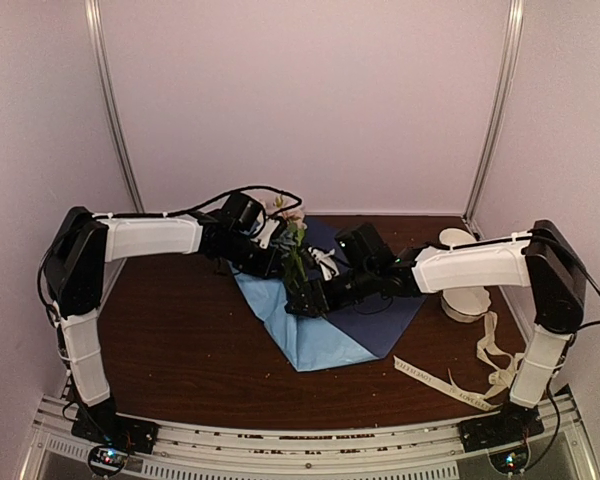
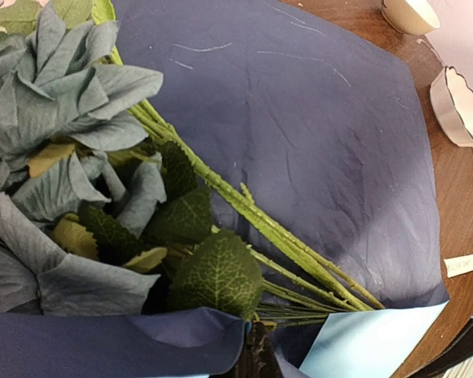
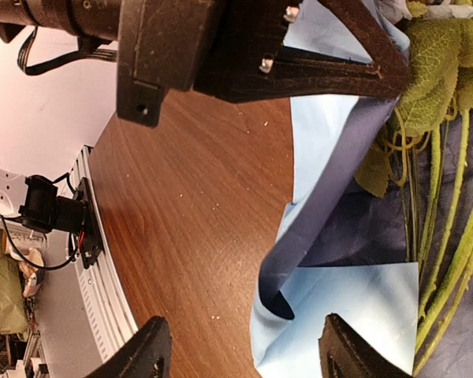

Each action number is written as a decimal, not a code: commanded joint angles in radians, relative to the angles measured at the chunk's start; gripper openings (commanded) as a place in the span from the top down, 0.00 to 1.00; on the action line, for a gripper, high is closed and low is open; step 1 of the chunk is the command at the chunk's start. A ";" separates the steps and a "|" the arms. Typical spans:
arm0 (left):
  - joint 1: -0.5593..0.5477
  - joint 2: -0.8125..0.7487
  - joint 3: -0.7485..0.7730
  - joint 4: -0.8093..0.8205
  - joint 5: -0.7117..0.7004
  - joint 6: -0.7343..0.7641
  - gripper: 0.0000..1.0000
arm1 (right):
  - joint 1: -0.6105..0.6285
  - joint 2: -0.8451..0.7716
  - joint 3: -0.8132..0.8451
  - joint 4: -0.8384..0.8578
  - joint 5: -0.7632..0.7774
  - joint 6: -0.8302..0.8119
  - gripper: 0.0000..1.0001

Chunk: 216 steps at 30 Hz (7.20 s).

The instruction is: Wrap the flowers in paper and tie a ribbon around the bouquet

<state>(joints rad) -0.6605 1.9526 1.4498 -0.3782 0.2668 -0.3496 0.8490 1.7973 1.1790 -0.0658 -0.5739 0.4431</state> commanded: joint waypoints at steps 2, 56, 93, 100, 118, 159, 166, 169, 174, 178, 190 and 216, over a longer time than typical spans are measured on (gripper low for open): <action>-0.001 0.011 0.035 -0.016 -0.012 0.036 1.00 | 0.030 0.060 0.087 -0.049 0.040 -0.035 0.32; 0.391 -0.136 -0.130 0.037 -0.023 0.712 0.22 | -0.022 0.011 -0.089 -0.019 -0.054 0.027 1.00; 0.330 -0.016 0.100 -0.088 0.171 0.656 1.00 | -0.018 -0.053 -0.278 0.068 -0.085 -0.069 0.78; 0.280 -0.037 0.140 -0.087 -0.023 0.726 1.00 | -0.015 -0.051 -0.286 0.004 -0.112 -0.088 1.00; 0.208 -0.013 0.282 -0.175 -0.244 0.727 0.79 | 0.009 -0.145 -0.319 -0.037 -0.252 -0.026 1.00; 0.304 -0.035 -0.268 0.375 0.026 -0.078 0.26 | -0.113 -0.040 -0.430 0.171 -0.171 0.159 1.00; 0.304 0.000 -0.256 0.401 0.089 -0.096 0.61 | -0.113 -0.048 -0.432 0.159 -0.159 0.154 1.00; 0.304 -0.002 -0.256 0.381 0.089 -0.075 0.72 | -0.113 -0.055 -0.430 0.150 -0.154 0.153 1.00; 0.299 -0.044 -0.200 0.204 -0.081 -0.039 0.70 | -0.113 -0.080 -0.435 0.141 -0.138 0.163 1.00; 0.205 -0.209 -0.203 0.156 -0.286 0.074 0.66 | -0.113 -0.067 -0.434 0.146 -0.137 0.173 1.00; -0.144 -0.138 -0.115 0.048 -0.102 0.205 0.69 | -0.113 -0.073 -0.449 0.175 -0.117 0.208 1.00; -0.181 0.400 0.301 -0.189 -0.007 0.190 0.67 | -0.118 -0.430 -0.476 -0.210 0.229 0.198 0.72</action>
<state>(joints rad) -0.8513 2.3085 1.7878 -0.5423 0.2264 -0.1436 0.7403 1.4910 0.7059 -0.0540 -0.5495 0.6552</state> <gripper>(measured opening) 0.334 0.249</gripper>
